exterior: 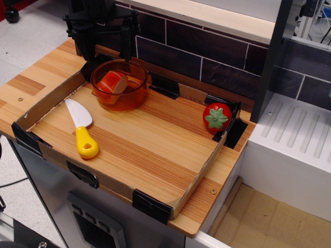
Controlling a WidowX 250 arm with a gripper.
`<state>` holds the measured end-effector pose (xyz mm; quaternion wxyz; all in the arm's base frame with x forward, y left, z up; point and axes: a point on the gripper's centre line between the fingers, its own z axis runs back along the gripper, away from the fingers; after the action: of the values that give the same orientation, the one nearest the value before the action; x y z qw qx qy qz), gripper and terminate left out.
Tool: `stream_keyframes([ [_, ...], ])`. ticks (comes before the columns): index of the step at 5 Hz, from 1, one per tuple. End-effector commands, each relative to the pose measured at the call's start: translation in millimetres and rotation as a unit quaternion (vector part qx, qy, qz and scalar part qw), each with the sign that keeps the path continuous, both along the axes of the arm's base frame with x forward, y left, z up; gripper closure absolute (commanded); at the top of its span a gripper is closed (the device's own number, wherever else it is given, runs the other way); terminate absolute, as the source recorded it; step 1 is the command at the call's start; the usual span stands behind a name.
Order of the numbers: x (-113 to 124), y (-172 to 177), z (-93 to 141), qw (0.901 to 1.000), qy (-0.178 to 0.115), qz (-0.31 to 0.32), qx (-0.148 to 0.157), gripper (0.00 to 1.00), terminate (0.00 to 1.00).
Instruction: Take sushi out of pot
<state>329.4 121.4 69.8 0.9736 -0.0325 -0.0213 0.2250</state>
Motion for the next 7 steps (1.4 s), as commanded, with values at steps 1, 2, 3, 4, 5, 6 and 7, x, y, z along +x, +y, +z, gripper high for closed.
stream_keyframes([
  [1,5,5,-1,0.9994,-0.021,-0.014,0.022,0.0,0.0],
  [2,6,4,-8,0.9991,-0.026,-0.021,0.027,0.0,0.0],
  [3,6,-1,-11,0.9989,-0.028,-0.024,0.028,0.0,0.0],
  [4,6,-4,-16,0.9989,-0.022,-0.023,0.033,0.0,0.0],
  [5,8,-4,-22,0.9984,-0.027,-0.026,0.042,0.0,0.0],
  [6,10,-2,-26,0.9983,-0.026,-0.024,0.047,0.0,0.0],
  [7,11,2,-33,0.9979,-0.022,-0.024,0.056,0.0,0.0],
])
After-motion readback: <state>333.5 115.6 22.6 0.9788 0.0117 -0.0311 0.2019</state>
